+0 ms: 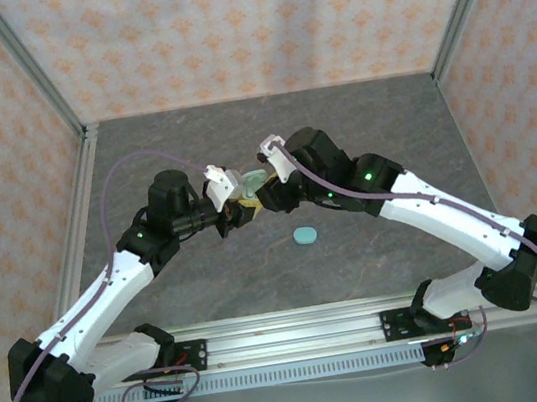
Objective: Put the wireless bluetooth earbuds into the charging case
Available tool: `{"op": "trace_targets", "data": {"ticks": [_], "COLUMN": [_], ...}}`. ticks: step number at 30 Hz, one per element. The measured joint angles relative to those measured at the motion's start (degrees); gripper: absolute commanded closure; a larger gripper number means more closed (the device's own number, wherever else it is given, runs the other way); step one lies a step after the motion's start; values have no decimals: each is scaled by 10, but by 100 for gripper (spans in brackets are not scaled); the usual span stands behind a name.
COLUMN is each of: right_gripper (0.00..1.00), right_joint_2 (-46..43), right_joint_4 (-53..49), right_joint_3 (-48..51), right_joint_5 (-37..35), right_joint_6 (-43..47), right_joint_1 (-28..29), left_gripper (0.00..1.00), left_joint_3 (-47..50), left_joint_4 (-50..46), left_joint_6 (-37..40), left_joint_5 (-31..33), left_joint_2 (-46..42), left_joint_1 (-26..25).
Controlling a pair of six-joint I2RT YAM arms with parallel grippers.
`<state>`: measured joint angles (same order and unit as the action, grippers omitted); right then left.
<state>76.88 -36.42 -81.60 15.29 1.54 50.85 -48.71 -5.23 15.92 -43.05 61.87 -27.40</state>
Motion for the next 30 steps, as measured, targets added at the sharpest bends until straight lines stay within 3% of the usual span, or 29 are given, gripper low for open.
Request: {"op": "trace_targets", "data": {"ticks": [7, 12, 15, 24, 30], "right_gripper": [62, 62, 57, 47, 48], "right_joint_2": [-19, -44, -45, -3, 32], "right_joint_4": [0, 2, 16, 93, 113], "right_joint_3": [-12, -22, -28, -28, -23], "right_joint_5": [17, 40, 67, 190, 207], "right_joint_6": [-34, -88, -137, -273, -309], "right_joint_1": [-7, -49, -83, -132, -132], "left_gripper": [91, 91, 91, 91, 91], "left_joint_3": [0, 0, 0, -8, -20], "left_joint_4": [0, 0, 0, 4, 6], "left_joint_6": [0, 0, 0, -10, -11], "left_joint_5": [0, 0, 0, -14, -18], "left_joint_2": [-2, -10, -14, -14, -13], "left_joint_1": [0, 0, 0, 0, 0]}}
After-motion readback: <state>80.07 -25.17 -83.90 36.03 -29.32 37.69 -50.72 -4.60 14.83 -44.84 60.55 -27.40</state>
